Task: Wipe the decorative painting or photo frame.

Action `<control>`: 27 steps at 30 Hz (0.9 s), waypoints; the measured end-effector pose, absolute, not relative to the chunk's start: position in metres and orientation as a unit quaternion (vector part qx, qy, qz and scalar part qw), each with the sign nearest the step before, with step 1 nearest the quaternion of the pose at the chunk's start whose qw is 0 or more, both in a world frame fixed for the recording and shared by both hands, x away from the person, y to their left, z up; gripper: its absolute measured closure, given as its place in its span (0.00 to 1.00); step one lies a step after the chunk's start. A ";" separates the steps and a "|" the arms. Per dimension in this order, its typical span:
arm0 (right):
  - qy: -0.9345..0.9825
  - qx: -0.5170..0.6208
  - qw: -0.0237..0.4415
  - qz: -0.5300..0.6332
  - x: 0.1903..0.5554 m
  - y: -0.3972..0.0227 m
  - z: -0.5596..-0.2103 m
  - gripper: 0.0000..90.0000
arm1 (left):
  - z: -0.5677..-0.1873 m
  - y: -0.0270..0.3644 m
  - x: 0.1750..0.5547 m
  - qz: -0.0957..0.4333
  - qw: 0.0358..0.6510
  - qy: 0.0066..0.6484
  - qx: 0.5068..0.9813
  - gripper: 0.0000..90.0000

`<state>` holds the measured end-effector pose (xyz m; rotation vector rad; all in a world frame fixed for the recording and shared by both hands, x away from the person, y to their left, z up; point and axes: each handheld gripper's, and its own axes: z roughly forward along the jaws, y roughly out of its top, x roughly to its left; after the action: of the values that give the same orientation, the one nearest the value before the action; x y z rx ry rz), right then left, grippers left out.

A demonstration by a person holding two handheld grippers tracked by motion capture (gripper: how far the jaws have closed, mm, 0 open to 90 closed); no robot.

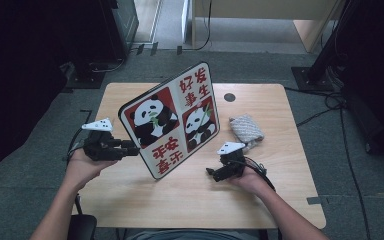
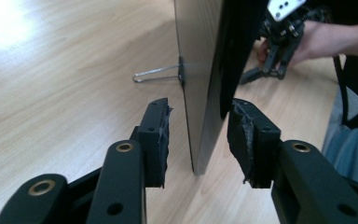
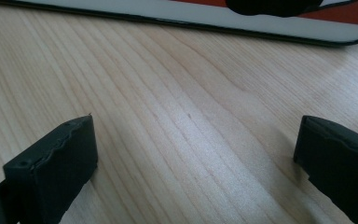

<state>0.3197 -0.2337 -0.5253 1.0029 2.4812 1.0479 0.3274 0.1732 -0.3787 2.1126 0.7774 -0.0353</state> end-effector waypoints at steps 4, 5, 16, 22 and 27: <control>0.853 0.351 0.136 0.360 0.319 -0.233 -0.525 0.00 | -0.380 0.168 0.329 -0.009 0.429 0.313 0.847 0.73; 0.853 0.351 0.136 0.360 0.319 -0.233 -0.525 0.00 | -0.380 0.167 0.329 -0.014 0.424 0.318 0.848 0.74; 0.855 0.349 0.134 0.360 0.323 -0.236 -0.523 0.08 | -0.383 0.160 0.330 -0.008 0.439 0.318 0.840 0.86; 0.844 0.361 0.137 0.372 0.328 -0.241 -0.512 0.15 | -0.385 0.161 0.329 -0.005 0.446 0.320 0.836 0.87; 0.838 0.365 0.139 0.382 0.331 -0.248 -0.498 0.18 | -0.385 0.161 0.329 -0.005 0.447 0.323 0.834 0.87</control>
<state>0.3306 -0.2479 -0.4983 1.0536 2.4206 1.1044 0.3285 0.1609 -0.3850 2.0660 0.7986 -0.0123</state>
